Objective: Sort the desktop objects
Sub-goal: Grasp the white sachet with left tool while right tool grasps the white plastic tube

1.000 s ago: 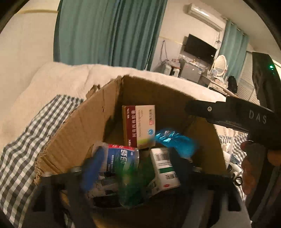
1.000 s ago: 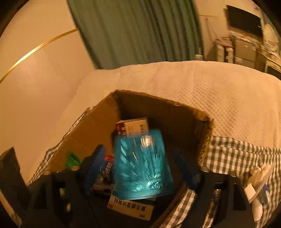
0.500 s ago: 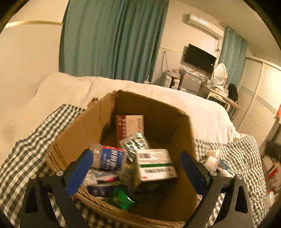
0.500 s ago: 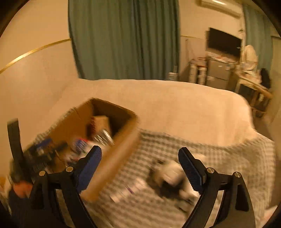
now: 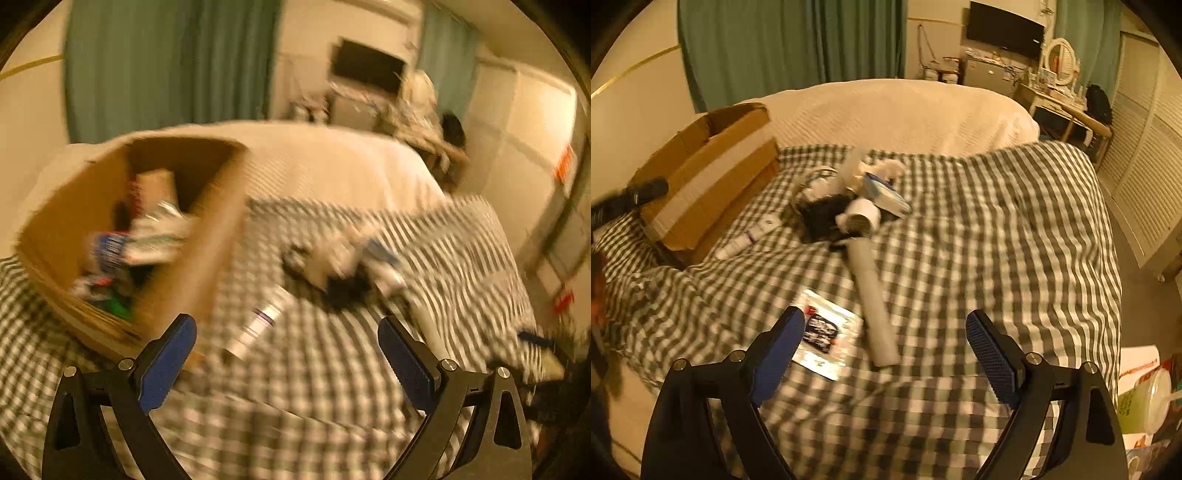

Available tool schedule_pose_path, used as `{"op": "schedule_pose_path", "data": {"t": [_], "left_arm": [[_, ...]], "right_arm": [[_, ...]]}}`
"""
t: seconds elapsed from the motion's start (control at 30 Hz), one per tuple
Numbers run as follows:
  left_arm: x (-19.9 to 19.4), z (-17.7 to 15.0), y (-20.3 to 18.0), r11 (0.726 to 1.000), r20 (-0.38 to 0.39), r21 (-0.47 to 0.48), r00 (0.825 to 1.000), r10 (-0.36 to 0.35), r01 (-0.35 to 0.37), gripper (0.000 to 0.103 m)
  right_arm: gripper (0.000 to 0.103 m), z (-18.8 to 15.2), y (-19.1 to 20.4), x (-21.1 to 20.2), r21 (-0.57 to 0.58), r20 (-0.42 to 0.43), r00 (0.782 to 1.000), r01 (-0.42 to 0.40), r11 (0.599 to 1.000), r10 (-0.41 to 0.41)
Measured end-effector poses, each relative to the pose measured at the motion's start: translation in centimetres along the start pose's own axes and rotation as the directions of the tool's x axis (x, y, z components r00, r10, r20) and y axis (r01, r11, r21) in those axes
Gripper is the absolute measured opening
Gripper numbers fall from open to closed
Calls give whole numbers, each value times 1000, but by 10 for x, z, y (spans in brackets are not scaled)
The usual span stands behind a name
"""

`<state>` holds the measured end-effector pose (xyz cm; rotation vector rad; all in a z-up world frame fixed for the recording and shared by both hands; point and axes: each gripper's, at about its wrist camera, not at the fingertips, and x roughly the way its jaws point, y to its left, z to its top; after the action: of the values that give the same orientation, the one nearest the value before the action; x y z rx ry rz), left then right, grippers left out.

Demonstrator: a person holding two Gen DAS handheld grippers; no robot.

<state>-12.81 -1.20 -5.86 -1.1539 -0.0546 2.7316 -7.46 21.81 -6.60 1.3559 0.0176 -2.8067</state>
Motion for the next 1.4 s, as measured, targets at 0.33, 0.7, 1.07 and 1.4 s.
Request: {"op": "schedule_pose_path", "data": {"t": [0.33,0.7,1.07,1.4], "left_arm": [[49,-47,-111,975,-88,213,995,-44,62,101],[73,-57,-123,940,-154,323,986,-59,107,24],[60,-31,-69,966,-111,173,978,-174,191,16],[71,-41,-67,943,-153,179,955,-254,280,16]], "right_arm": [[89,-9,-47,-3,116,56,998,-8,993,1],[89,-13,-55,16,146,16,1000,-27,989,25],[82,-3,-9,43,-17,-71,992,-109,994,107],[27,-9,8,94,-26,-231,962,-154,988,144]]}}
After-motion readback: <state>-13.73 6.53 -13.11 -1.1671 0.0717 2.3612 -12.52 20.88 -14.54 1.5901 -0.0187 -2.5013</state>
